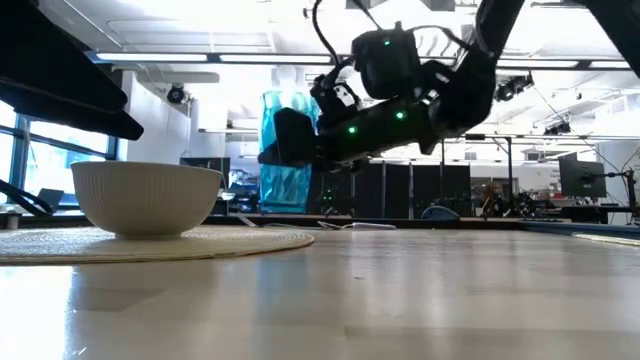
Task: Pick & Place Utensil
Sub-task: Put the blue cup on the brown mat to the top right of the white bowl
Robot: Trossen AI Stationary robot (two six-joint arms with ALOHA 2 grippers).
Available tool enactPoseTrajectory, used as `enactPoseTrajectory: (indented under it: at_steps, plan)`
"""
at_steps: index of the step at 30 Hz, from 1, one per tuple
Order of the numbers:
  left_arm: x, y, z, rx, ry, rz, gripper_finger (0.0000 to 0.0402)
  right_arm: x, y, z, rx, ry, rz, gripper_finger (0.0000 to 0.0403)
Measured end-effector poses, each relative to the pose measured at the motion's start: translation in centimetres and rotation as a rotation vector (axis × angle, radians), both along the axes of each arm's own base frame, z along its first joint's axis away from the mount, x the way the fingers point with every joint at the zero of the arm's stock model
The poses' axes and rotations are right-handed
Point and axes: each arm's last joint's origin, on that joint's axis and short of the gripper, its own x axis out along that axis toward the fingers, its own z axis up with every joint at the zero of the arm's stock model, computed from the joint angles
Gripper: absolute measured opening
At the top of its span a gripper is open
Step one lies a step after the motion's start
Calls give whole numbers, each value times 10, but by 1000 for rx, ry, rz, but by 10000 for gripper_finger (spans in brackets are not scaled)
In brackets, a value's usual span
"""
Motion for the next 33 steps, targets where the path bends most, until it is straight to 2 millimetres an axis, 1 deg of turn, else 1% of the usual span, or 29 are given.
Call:
enactPoseTrajectory:
  at_steps: [4,7,12,14,17,19,23,29,33]
  plan:
    - [0,0,0,4,-1,0,374,7,-13,6,-14,16,27,362]
    - [0,0,0,5,-4,1,374,13,-21,12,-34,23,12,362]
    - [0,0,0,0,-7,0,374,14,-31,14,-38,35,-19,362]
    - [0,0,0,0,-7,0,374,14,-34,10,-20,27,-31,362]
    - [1,-1,1,-1,-8,-1,374,15,-35,-4,5,36,-38,362]
    - [1,-1,1,-5,-6,-3,374,16,-35,-11,0,50,-46,362]
    - [1,-1,1,-4,-5,-4,374,16,-35,-11,-2,41,-62,362]
    - [1,-1,0,-2,-3,-5,374,17,-34,-8,1,9,-22,362]
    - [1,-1,1,-5,-5,-5,374,18,-34,-23,14,30,-17,362]
